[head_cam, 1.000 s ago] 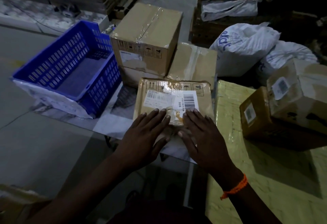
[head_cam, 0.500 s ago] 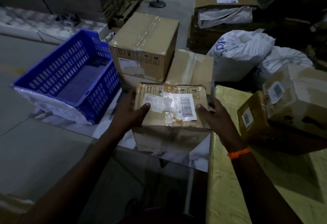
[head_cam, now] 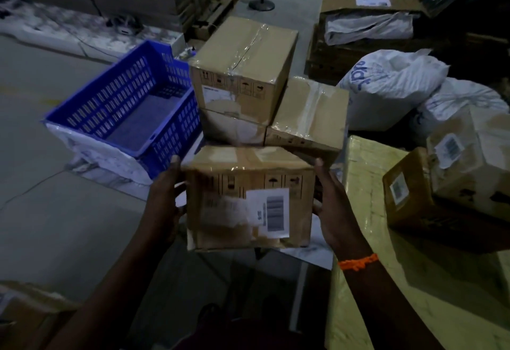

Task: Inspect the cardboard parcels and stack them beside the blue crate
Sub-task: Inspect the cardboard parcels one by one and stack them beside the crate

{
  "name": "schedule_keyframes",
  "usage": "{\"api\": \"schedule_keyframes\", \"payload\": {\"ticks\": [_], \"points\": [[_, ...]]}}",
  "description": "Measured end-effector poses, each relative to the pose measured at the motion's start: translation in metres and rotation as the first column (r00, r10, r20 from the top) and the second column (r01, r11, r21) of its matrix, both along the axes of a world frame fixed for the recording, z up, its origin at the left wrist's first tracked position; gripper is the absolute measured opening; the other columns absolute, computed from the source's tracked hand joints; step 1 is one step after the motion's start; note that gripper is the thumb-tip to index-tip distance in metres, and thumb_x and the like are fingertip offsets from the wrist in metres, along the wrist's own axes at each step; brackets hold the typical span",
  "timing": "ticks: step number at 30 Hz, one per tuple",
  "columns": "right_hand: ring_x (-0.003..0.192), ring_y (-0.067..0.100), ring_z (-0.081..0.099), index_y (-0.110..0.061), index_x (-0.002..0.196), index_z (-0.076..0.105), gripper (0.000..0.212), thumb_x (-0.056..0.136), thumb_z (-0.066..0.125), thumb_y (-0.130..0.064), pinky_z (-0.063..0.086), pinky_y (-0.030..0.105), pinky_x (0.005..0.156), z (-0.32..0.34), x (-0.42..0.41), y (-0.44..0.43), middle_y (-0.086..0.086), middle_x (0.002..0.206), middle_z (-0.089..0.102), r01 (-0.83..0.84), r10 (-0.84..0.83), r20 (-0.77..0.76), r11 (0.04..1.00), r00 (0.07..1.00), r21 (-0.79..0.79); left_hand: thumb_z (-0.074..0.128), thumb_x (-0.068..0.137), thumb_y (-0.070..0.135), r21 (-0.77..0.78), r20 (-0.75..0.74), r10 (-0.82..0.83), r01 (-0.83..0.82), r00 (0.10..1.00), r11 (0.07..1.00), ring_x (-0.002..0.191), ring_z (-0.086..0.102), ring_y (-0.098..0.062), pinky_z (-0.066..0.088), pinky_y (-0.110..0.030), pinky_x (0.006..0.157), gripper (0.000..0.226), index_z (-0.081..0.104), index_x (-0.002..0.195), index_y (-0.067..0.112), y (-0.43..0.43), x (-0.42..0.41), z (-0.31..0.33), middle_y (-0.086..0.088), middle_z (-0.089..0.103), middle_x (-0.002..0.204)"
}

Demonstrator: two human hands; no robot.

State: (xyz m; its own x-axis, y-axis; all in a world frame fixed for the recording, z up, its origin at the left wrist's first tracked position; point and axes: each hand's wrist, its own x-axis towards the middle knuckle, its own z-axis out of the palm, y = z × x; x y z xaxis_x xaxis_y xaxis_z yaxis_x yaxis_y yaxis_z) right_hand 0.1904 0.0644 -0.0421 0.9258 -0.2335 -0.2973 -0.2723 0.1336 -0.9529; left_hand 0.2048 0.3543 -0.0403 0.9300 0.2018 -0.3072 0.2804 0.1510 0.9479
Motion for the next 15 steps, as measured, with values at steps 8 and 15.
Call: {"api": "schedule_keyframes", "payload": {"ticks": [8, 15], "points": [[0.096, 0.013, 0.075, -0.027, 0.115, 0.071, 0.025, 0.094, 0.071, -0.012, 0.06, 0.036, 0.088, -0.041, -0.04, 0.009, -0.005, 0.101, 0.079, -0.057, 0.043, -0.103, 0.99, 0.994, -0.132, 0.068, 0.093, 0.033, 0.055, -0.203, -0.099, 0.112, 0.974, 0.992, 0.109, 0.065, -0.027, 0.058, -0.041, 0.076, 0.039, 0.056, 0.13, 0.026, 0.003, -0.041, -0.05, -0.005, 0.063, 0.125], [0.104, 0.019, 0.07, -0.023, 0.113, 0.07, 0.023, 0.092, 0.075, -0.015, 0.061, 0.035, 0.083, -0.094, -0.074, 0.003, -0.003, 0.108, 0.075, -0.066, 0.011, -0.229, 0.97, 0.973, -0.235, 0.079, 0.08, 0.029, 0.106, -0.294, -0.061, 0.095, 0.954, 0.99, 0.107, 0.067, -0.027, 0.057, -0.057, 0.09, 0.039, 0.062, 0.114, 0.022, -0.001, -0.075, -0.091, -0.008, 0.069, 0.117]]}}
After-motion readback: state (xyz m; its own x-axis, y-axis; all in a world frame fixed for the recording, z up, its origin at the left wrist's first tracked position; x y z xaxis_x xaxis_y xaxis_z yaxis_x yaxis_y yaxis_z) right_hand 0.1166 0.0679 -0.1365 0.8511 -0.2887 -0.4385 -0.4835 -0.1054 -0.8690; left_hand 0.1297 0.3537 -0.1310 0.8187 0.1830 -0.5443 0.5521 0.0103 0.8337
